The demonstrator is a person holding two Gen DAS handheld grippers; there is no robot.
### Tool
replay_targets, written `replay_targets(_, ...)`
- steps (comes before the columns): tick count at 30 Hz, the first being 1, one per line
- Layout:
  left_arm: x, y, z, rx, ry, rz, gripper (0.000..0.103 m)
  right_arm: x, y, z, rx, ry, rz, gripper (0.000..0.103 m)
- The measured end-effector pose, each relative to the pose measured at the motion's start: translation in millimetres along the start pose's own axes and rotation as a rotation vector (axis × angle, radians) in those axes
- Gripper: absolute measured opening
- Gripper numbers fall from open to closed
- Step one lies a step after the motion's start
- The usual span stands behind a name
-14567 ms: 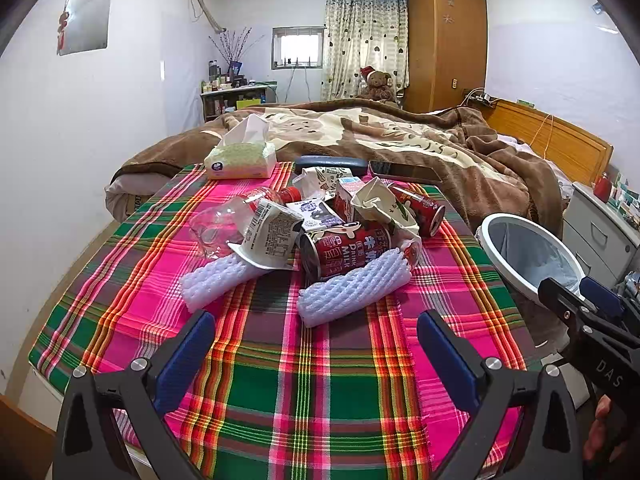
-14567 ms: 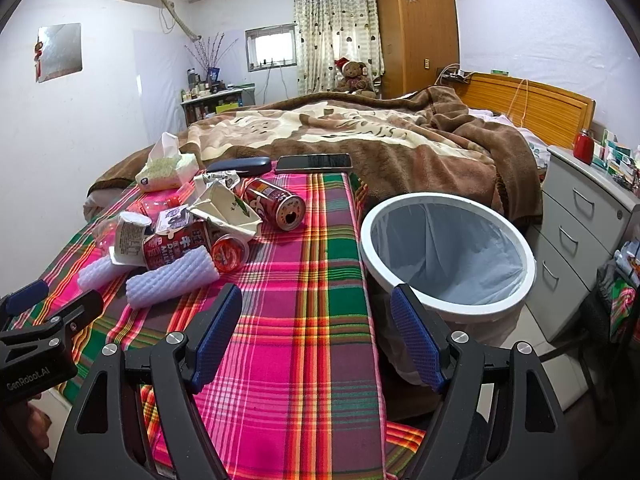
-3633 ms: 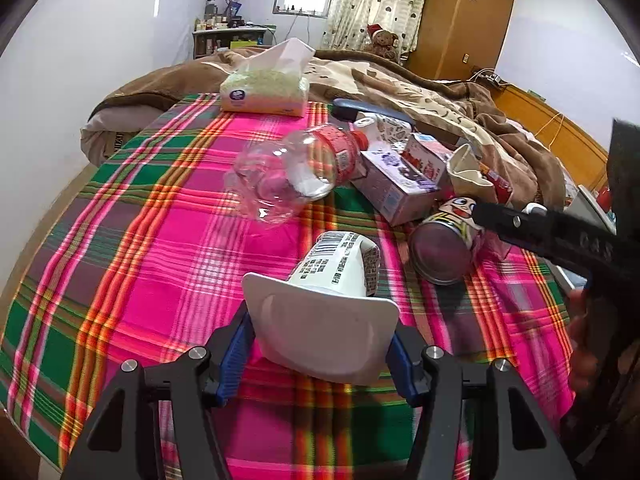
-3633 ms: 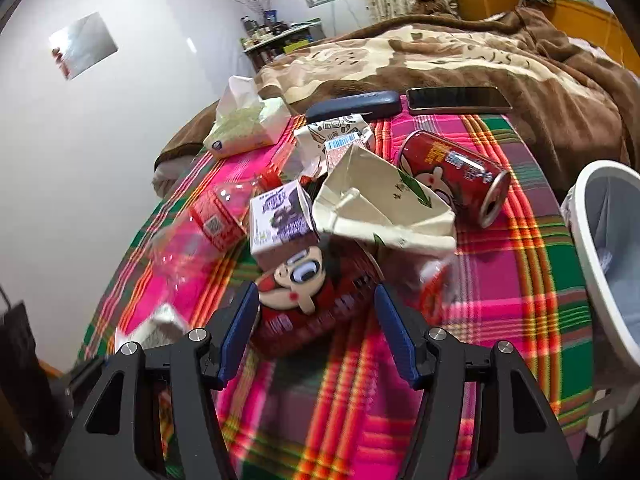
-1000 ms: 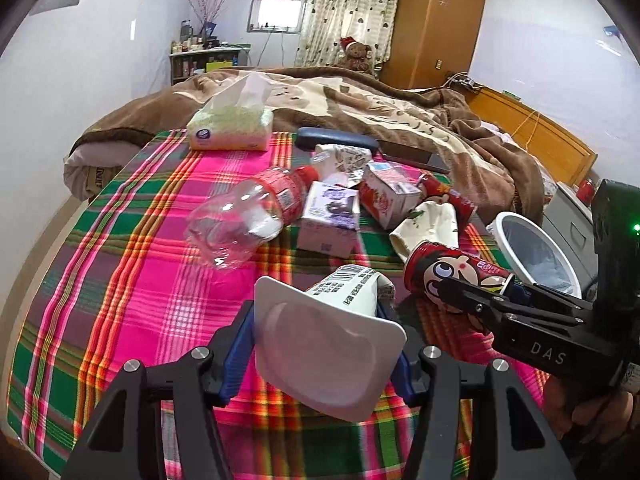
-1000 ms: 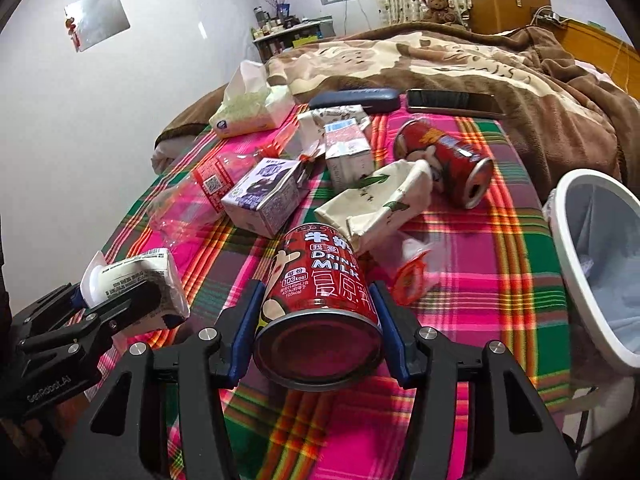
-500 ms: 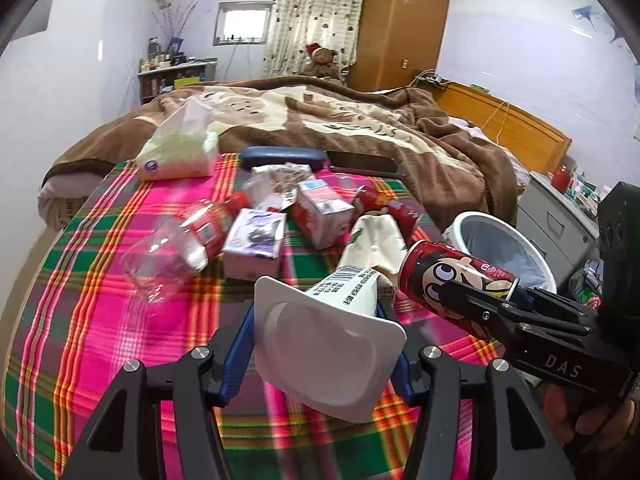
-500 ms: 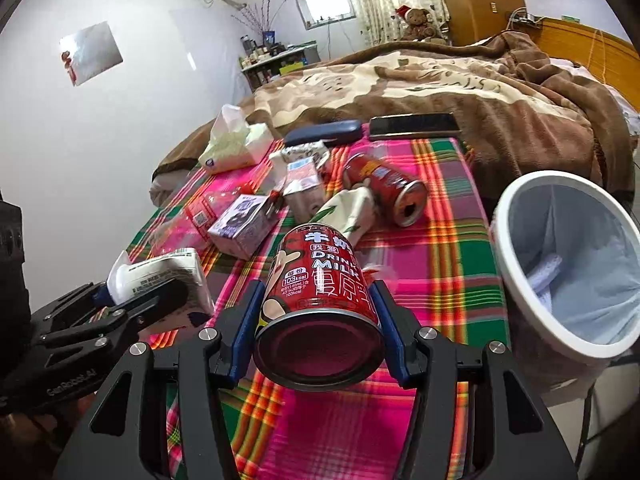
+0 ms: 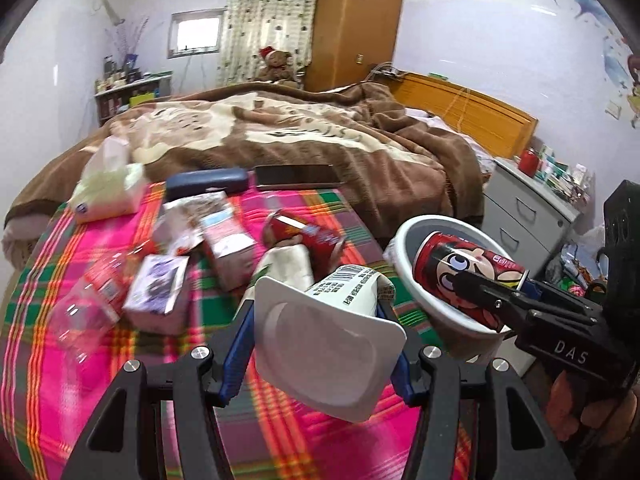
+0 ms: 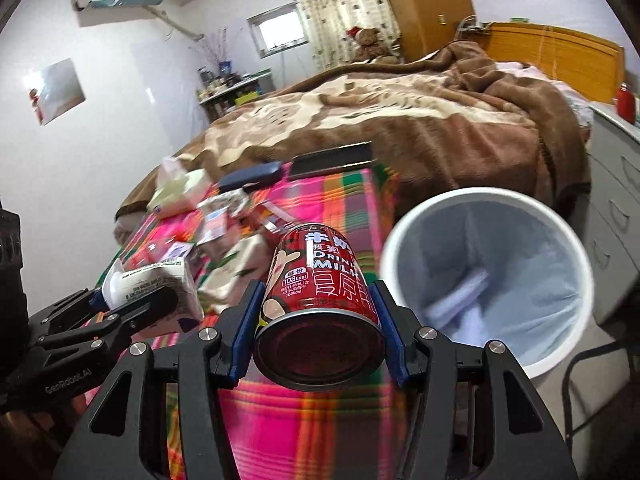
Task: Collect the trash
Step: 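Carry the yogurt cup and red can over the wastebasket with both grippers, then open both grippers to drop the cup and can into the wastebasket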
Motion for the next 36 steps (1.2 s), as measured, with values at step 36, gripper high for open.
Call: replay_targets(36, 123.5, -137.8, 44.5, 0.117, 0.108, -0.222, 0.068, 12.8, -148.8, 14.4, 0.133, 0.047, -0.297, 0.062)
Point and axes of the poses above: each gripper's, at about its wrist camera, not at the fingertips, and x roughly the way its jaws point, y to its left, z to its top, the point moved 8 cm from there along x, roughly the way its jaws point, and after that the axes turned 6 degrees about x, right-handed, at the moved point
